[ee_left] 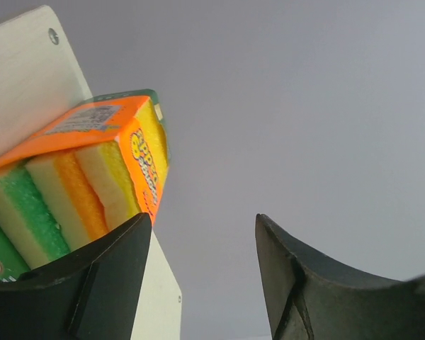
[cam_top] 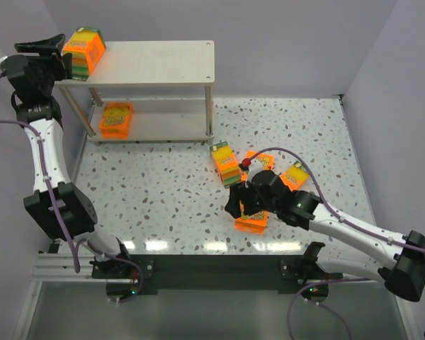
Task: Place and organize the cleaning sponges onto the shelf
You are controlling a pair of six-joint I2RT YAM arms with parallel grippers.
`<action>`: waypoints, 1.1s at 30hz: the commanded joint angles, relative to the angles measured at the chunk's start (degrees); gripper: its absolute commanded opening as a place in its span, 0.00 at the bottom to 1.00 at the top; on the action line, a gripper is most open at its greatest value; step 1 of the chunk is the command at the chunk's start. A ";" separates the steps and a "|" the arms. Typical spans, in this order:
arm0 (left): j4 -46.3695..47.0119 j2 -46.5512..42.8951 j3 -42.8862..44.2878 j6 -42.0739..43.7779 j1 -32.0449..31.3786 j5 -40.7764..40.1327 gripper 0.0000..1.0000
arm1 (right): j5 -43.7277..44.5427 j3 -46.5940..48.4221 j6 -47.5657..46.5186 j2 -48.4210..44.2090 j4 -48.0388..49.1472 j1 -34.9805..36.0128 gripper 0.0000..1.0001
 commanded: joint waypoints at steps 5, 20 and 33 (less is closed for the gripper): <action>7.19 -11.06 -6.07 3.58 -0.56 4.80 0.71 | 2.21 0.74 0.59 -3.28 -1.29 -0.11 0.71; -6.88 -40.94 -38.29 36.45 -22.09 16.24 0.82 | 17.26 5.76 6.64 1.90 -12.72 -9.85 0.79; -7.84 -38.15 -57.41 48.41 -49.43 1.57 0.73 | 13.56 -8.39 16.58 4.01 -0.86 -14.70 0.74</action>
